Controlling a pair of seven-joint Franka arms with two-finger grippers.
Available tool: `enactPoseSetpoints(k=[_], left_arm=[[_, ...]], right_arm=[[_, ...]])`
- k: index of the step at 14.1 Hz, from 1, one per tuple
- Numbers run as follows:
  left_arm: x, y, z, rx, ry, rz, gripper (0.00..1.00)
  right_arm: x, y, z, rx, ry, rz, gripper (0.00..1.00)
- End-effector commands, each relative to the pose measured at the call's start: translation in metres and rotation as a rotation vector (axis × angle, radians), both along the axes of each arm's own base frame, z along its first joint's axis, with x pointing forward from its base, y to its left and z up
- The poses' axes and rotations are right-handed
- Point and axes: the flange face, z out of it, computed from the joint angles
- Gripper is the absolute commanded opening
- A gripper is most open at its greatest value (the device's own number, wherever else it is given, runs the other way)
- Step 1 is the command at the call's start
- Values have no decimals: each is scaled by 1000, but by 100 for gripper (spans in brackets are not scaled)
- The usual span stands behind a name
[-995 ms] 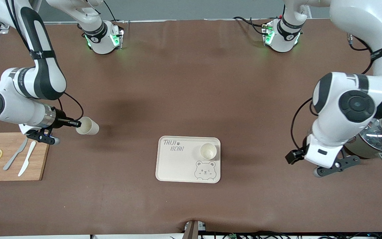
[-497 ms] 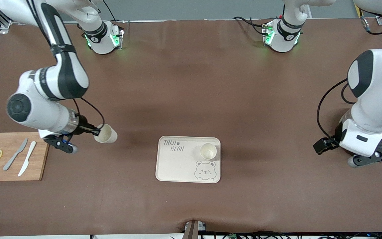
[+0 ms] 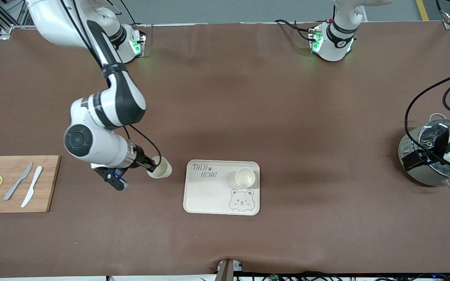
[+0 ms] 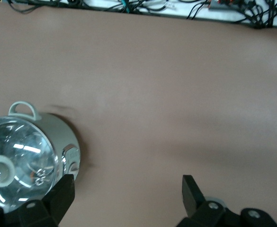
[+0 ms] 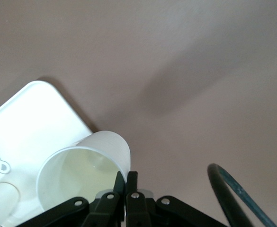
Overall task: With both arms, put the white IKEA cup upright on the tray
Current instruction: 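Carry the second white cup onto the tray with the right gripper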
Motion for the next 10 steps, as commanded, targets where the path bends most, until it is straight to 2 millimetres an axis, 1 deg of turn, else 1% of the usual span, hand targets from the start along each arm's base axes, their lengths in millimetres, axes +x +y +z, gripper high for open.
enactPoseSetpoints(k=[1,2,3,4,6,8,10], left_arm=[[-19,6,11,-39,52,-15,100],[-22,16,14,-62,63,-15,100],[-29,20,18,-73,84,-43,100],[-35,21,20,-72,101,-63,100],[-55,21,24,-72,117,-69,100],[-70,15,24,-74,119,-82,100],[-84,1,27,-73,108,-106,100]], right_arm=[[10,40,-6,5,-9,-45,0],[6,52,-9,2,-19,-30,0],[4,62,-16,-1,-33,-20,0],[1,75,-21,1,-53,-9,0],[-1,90,-37,-3,-81,-22,0],[-5,104,-58,-24,-99,-22,0],[-10,115,-75,-42,-113,-3,0]])
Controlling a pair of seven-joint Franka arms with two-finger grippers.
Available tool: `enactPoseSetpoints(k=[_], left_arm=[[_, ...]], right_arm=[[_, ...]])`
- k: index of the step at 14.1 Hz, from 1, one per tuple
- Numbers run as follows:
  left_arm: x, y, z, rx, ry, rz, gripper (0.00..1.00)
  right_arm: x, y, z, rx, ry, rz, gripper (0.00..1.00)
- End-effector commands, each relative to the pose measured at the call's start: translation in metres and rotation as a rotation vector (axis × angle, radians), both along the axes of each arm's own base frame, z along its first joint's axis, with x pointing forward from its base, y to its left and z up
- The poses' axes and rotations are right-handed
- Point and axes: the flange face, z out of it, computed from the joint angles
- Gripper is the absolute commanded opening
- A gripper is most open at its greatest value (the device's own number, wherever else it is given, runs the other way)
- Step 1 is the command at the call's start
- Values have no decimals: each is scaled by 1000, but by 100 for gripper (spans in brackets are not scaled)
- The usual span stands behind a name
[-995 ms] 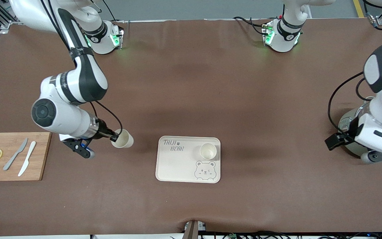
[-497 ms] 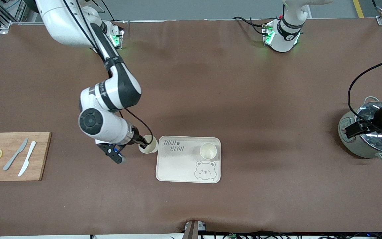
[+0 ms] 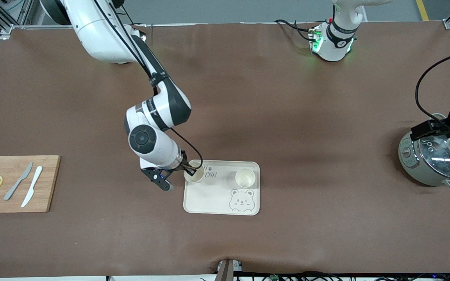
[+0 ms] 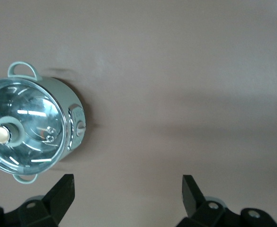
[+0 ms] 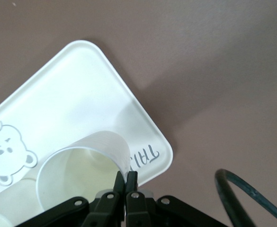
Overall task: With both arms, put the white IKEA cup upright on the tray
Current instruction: 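Carry the second white cup onto the tray with the right gripper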
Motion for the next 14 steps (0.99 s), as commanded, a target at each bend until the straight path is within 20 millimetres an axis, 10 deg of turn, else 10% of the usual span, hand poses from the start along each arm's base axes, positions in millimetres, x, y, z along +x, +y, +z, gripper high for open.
enactPoseSetpoints(k=[1,8,10,14], left_arm=[[-33,-13,3,-20,-16,-34,100],[-67,-36,17,-43,-87,-69,100],[-71,-40,22,-42,-69,-76,100],[-75,-39,31,-41,-41,-74,100]], right_arm=[[2,12,-15,-29,-27,-2,0],[1,15,-39,-30,-38,-17,5],[3,11,-39,-33,-34,-22,100],[7,6,-12,-18,-43,-23,100]])
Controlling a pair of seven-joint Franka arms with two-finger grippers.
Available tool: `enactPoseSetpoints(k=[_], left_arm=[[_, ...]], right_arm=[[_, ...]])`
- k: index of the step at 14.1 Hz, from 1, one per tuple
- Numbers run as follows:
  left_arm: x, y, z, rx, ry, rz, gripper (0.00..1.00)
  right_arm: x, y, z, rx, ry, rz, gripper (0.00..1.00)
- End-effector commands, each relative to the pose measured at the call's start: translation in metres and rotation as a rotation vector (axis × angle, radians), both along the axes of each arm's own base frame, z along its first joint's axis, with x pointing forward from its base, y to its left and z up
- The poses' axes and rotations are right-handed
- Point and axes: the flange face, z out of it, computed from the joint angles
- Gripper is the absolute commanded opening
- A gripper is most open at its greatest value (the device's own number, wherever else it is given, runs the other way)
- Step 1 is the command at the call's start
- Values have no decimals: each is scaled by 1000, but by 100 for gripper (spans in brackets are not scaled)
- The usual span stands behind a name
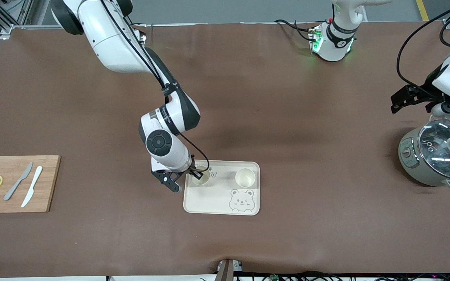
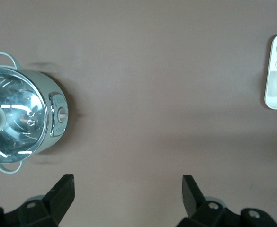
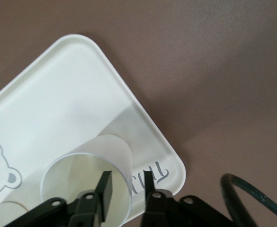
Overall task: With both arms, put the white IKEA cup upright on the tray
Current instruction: 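Carry the second white cup onto the tray with the right gripper, then open the right gripper and withdraw it from the cup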
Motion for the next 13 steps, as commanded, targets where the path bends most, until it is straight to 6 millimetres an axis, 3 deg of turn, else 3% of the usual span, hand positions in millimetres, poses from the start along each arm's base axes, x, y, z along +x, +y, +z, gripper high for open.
enactPoseSetpoints(k=[1,3,6,7,13], left_arm=[[-6,0,8,-19,14,-12,100],[-6,2,7,-21,17,7,100],[-6,2,5,-19,27,-2,100],[-5,1,3,-19,31,-5,100],[-2,4,-2,-2,33,-6,100]], right_arm=[[1,0,25,-18,15,-4,100],[-4,-2,40,-41,56,4,100],[0,-15,94,-51,43,-5,100],[2,-29,114,-60,19,-17,100],[-10,-105,173,-57,41,33,100]])
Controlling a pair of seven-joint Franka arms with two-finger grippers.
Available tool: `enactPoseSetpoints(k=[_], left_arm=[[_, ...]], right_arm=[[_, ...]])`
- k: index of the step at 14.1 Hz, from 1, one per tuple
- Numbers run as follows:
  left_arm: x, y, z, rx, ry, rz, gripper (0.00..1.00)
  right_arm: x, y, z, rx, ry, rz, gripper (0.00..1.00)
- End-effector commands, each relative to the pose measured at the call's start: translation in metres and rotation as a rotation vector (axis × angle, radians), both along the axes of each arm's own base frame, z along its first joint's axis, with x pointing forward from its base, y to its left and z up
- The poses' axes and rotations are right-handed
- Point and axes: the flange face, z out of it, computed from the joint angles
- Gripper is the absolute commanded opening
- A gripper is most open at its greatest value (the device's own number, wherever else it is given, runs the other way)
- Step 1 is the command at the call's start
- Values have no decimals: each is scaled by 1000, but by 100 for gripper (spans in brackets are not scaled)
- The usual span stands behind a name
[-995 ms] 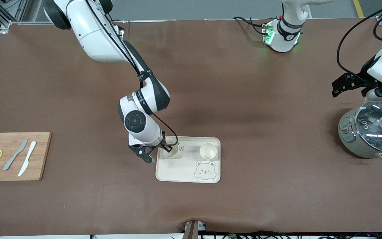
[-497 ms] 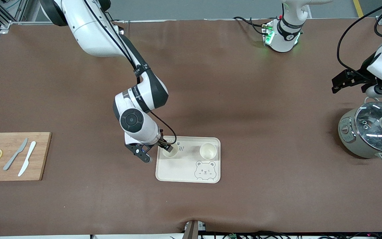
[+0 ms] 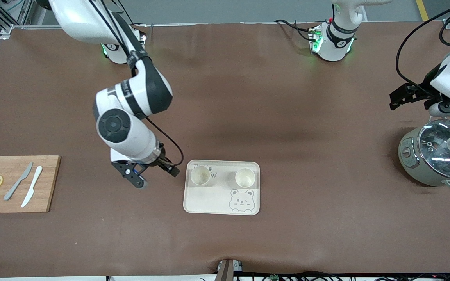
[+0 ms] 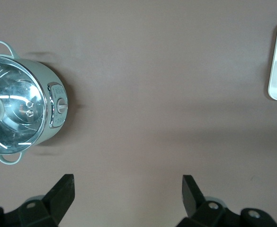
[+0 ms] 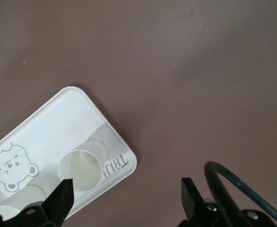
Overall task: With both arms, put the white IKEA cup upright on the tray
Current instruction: 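Open the right gripper and withdraw it from the cup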
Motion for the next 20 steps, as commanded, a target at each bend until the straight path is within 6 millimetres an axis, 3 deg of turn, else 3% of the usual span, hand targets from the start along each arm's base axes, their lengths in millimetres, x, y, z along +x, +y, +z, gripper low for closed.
enactPoseSetpoints(k=[1,5,11,15,16,20], left_arm=[[-1,2,5,-4,-2,-9,100],[3,4,-3,-5,5,-6,100],[4,5,1,-6,-10,-5,100],[4,3,1,-6,-12,-8,100],[4,2,1,-6,-12,-10,100],[4,2,-1,-4,-7,-10,100]], right_arm=[[-15,-40,29,7,4,114,100],[-21,-93,66,6,40,213,100],[-31,-222,117,11,39,496,100],[-48,-292,149,24,-8,599,100],[-52,-307,155,25,-15,613,100],[-78,-328,186,2,-15,634,100]])
